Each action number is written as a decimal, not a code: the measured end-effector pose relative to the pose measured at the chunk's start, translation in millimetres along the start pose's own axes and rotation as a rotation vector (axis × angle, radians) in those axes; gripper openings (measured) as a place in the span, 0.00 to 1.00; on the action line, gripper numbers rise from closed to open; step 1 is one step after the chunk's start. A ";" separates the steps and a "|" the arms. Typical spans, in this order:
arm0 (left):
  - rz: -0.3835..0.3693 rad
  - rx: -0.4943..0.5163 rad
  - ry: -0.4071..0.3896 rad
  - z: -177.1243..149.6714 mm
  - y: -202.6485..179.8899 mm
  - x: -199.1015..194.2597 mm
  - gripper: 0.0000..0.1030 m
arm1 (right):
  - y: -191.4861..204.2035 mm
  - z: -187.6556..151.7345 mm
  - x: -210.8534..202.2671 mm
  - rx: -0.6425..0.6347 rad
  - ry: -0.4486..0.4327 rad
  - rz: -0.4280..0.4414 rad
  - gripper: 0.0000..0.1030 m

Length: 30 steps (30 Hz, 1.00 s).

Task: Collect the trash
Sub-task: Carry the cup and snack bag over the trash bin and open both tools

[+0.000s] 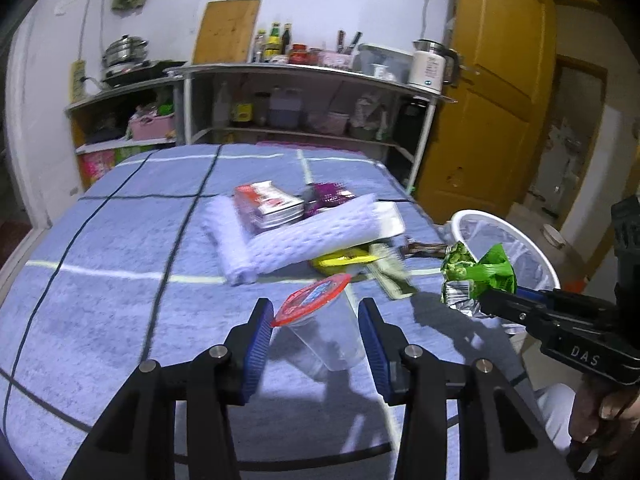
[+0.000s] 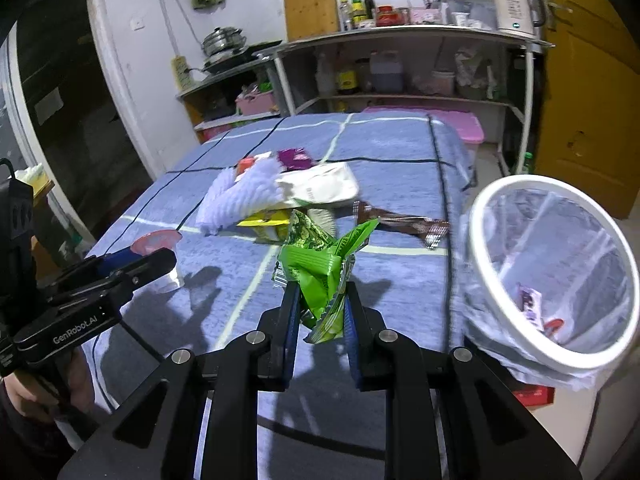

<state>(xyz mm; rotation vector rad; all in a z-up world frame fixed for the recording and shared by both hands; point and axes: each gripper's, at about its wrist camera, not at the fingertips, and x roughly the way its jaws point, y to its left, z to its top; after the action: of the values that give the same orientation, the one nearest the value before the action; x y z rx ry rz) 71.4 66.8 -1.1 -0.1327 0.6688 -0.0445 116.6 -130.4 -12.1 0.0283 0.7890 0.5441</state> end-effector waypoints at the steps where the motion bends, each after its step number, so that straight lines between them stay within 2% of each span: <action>1: -0.009 0.009 -0.002 2.3 -5.3 1.0 0.43 | -3.7 0.0 -3.3 0.006 -0.006 -0.008 0.21; 21: -0.230 0.181 -0.005 48.8 -133.9 56.9 0.43 | -120.5 -7.7 -53.5 0.191 -0.078 -0.219 0.21; 30: -0.303 0.225 0.045 56.4 -176.8 96.4 0.43 | -155.3 -13.2 -53.5 0.233 -0.057 -0.275 0.21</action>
<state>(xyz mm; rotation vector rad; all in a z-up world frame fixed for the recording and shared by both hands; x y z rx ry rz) 182.3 -110.3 7.6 -0.0151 0.6800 -0.4135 147.4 -292.1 -20.5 0.1480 0.7819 0.1885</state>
